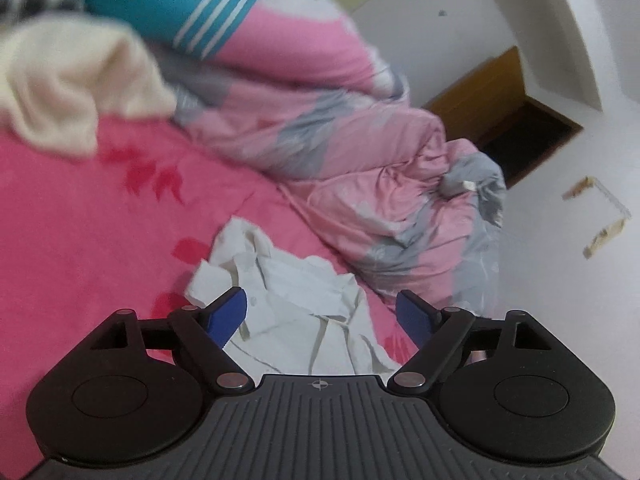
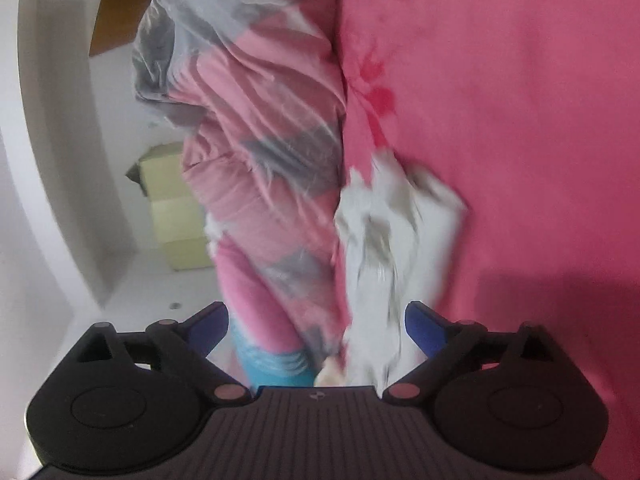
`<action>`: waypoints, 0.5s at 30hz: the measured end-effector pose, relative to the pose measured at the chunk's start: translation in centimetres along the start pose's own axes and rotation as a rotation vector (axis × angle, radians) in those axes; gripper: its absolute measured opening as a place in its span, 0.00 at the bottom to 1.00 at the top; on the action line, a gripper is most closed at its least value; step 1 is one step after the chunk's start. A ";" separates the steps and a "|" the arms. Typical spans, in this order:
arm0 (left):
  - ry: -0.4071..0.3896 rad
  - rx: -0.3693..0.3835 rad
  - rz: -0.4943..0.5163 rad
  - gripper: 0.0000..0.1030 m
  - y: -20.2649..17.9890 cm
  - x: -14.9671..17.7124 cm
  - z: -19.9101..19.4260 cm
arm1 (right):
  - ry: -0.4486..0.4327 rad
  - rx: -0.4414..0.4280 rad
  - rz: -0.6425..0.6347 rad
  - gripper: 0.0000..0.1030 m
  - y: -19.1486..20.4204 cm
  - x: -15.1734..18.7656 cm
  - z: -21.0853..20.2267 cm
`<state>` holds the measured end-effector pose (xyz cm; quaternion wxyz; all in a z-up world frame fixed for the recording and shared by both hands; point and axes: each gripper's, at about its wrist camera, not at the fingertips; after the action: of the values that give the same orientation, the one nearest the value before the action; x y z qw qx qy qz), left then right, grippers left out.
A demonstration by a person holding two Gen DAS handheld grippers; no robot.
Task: Fold clothes
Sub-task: 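Open both grippers and lift them off the folded shirt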
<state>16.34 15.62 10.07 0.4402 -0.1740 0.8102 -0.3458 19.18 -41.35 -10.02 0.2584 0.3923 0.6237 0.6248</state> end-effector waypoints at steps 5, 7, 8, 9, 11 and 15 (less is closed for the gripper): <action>-0.080 -0.004 0.164 0.90 -4.0 -1.5 -6.7 | 0.013 -0.082 0.071 0.95 -1.7 4.0 -5.2; -0.091 -0.014 0.227 0.97 -5.2 -1.0 -8.0 | 0.010 -0.088 0.059 0.95 -2.0 5.0 -6.7; -0.080 -0.017 0.250 0.97 -5.6 -0.3 -8.1 | 0.003 -0.078 0.037 0.95 -1.9 5.3 -7.2; -0.057 -0.018 0.259 0.97 -5.5 0.7 -7.6 | -0.008 -0.059 0.003 0.95 -1.8 5.4 -7.5; -0.005 -0.017 0.262 0.97 -4.9 3.2 -6.1 | -0.030 -0.017 -0.067 0.95 -1.5 5.6 -8.0; 0.100 -0.018 0.204 0.94 -2.1 9.1 -1.3 | -0.070 0.086 -0.224 0.86 -0.5 5.3 -7.6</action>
<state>10.14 9.34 6.62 0.4305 -0.0772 0.8476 -0.3004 9.92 -41.39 -8.94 0.3309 0.3525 0.6805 0.5506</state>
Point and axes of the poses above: each gripper's, at about its wrist camera, not at the fingertips, and z roughly the way its jaws point, y to its left, x to its underside, and after that the axes turned 3 degrees about -y, right-handed
